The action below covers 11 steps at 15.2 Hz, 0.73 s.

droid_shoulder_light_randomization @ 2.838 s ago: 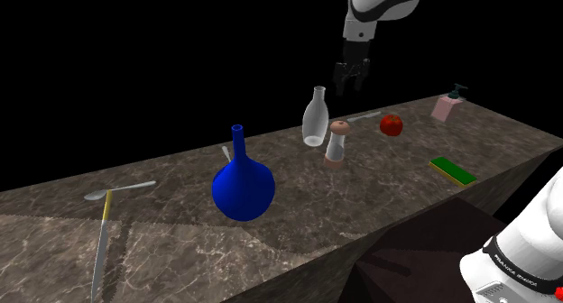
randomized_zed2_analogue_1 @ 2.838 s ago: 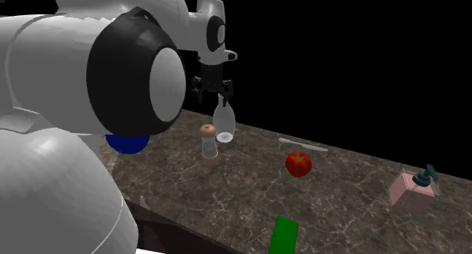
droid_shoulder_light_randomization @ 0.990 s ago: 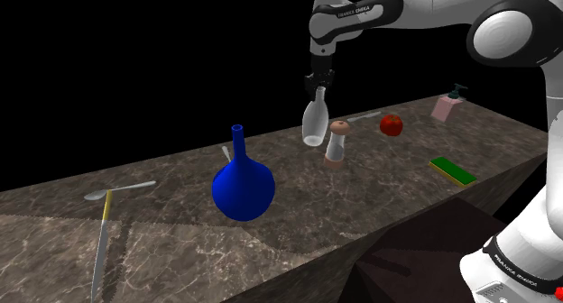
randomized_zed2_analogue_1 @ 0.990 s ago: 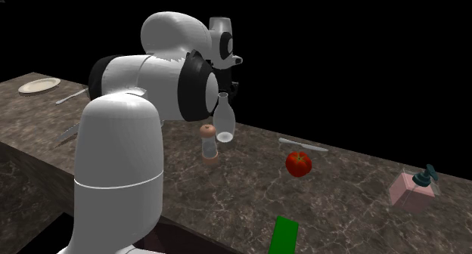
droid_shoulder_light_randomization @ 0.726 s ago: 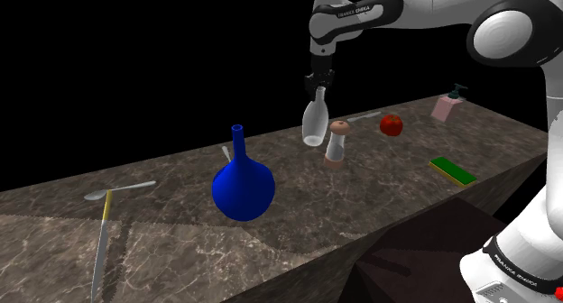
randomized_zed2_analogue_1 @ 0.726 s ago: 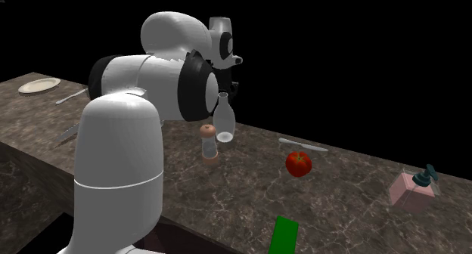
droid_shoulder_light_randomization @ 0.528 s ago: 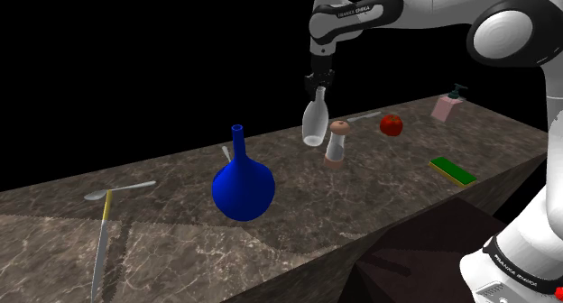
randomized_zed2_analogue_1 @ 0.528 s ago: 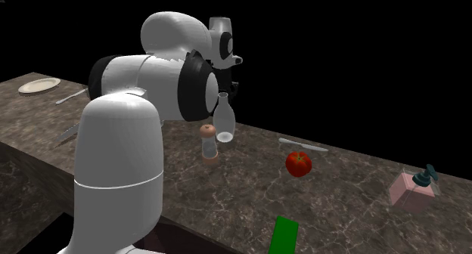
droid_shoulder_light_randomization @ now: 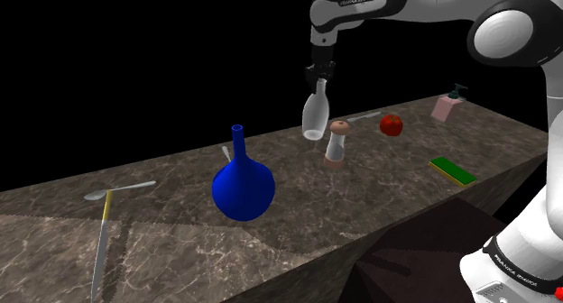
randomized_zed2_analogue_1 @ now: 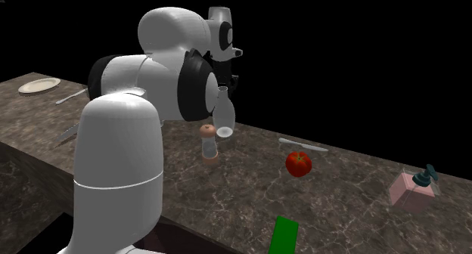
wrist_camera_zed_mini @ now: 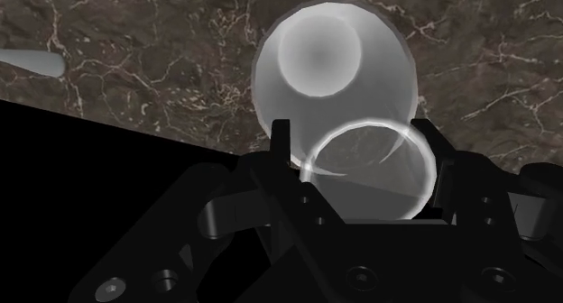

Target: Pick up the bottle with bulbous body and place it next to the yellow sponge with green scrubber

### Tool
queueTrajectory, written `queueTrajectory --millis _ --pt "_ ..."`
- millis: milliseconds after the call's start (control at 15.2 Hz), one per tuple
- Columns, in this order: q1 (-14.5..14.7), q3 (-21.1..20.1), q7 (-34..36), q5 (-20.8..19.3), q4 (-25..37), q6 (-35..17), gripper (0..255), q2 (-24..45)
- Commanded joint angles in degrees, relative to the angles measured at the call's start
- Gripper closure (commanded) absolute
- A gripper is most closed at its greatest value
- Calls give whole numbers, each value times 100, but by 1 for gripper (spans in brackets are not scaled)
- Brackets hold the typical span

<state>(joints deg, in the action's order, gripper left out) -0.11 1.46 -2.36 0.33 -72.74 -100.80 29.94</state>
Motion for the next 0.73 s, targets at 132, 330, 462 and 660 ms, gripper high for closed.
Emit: queueTrajectory --millis 132,330,462,660 --pt "-6 2 -6 0 293 304 255 -11" --pt "-8 2 -6 1 568 551 255 16" --pt "-10 2 -7 1 770 723 255 46" --pt "-13 2 -8 3 1077 972 255 105"
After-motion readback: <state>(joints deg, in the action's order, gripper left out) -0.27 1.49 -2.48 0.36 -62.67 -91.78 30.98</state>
